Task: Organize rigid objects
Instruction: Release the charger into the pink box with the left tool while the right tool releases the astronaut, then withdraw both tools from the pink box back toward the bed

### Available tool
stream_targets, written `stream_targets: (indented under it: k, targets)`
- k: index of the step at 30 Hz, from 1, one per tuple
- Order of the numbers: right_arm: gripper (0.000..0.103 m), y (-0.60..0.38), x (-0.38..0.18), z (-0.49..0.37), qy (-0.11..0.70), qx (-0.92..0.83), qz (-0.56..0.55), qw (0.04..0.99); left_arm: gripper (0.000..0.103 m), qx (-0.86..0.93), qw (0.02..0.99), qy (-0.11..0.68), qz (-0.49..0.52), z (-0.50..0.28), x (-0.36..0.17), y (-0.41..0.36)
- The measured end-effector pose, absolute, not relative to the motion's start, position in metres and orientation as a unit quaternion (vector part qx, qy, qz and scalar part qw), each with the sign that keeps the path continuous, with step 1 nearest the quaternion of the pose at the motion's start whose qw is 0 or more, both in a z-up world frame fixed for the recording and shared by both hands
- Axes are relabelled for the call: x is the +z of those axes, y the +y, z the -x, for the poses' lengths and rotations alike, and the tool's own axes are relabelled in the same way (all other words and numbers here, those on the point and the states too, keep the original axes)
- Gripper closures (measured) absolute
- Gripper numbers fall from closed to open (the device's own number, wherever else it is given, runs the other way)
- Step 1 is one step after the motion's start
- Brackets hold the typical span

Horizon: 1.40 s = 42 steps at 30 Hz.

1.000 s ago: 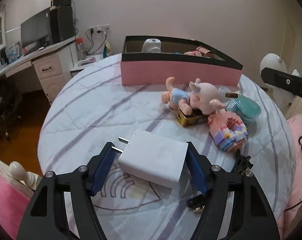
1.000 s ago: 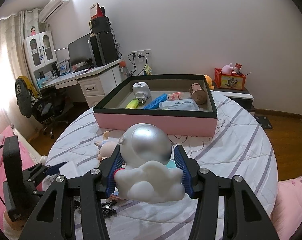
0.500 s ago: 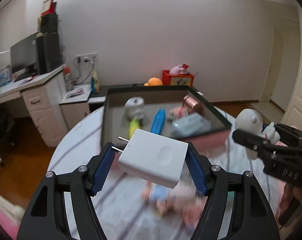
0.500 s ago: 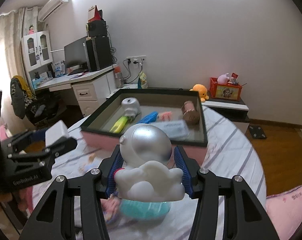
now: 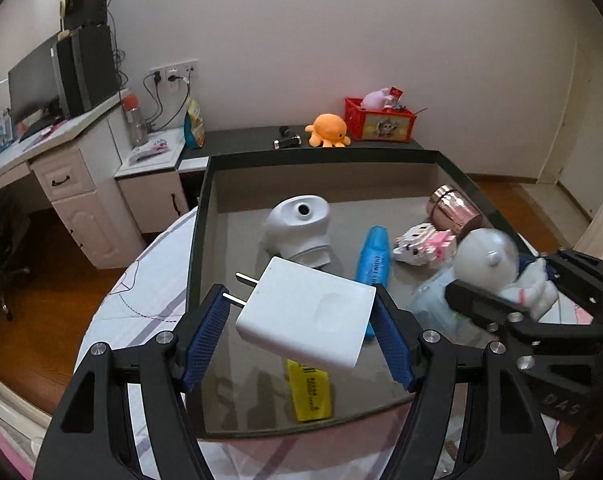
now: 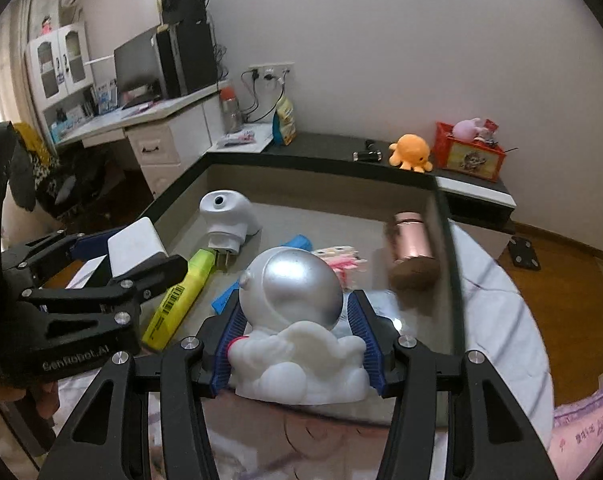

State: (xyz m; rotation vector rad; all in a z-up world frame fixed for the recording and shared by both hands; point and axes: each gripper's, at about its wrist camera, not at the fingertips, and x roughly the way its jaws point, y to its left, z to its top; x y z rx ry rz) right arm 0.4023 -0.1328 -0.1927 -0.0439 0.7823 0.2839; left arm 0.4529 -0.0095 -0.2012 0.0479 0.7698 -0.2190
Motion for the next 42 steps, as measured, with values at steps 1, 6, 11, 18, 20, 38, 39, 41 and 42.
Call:
stream_targets:
  k: [1,6,11,18,20,38,39,41,42]
  targets:
    - [0.049,-0.130,-0.195,-0.405,0.383,0.140,0.021,0.913,0.031,-0.103,0.921,0.375,-0.024,-0.453,-0.202,-0.009]
    - [0.031,-0.134,-0.192,-0.401,0.374,0.152,0.005,0.915,0.025,-0.089,0.931,0.353,0.001,-0.440,-0.192,0.006]
    - [0.023,-0.145,-0.164,-0.378,0.342,0.142,-0.011,0.929,0.010,-0.087,0.946,0.311,0.026,-0.407,-0.162,0.021]
    - [0.017,-0.157,-0.108,-0.298,0.256,0.124,-0.012,0.958,0.000,-0.063,0.972,0.225,0.018,-0.317,-0.114,0.021]
    - [0.017,-0.161,-0.096,-0.271,0.232,0.121,-0.012,0.965,0.000,-0.054,0.977,0.207,0.007,-0.289,-0.106,0.019]
    - [0.000,-0.164,-0.079,-0.097,0.110,0.051,0.002,0.993,0.000,-0.041,0.991,0.120,-0.042,-0.119,-0.090,-0.013]
    - [0.000,-0.165,-0.080,-0.093,0.109,0.050,0.000,0.993,0.000,-0.040,0.991,0.116,-0.045,-0.116,-0.090,-0.014]
    - [0.000,-0.167,-0.081,-0.088,0.109,0.046,-0.005,0.993,0.000,-0.038,0.992,0.112,-0.052,-0.111,-0.088,-0.018]
    - [0.000,-0.168,-0.080,-0.086,0.107,0.047,-0.008,0.993,0.000,-0.037,0.992,0.108,-0.053,-0.107,-0.087,-0.018]
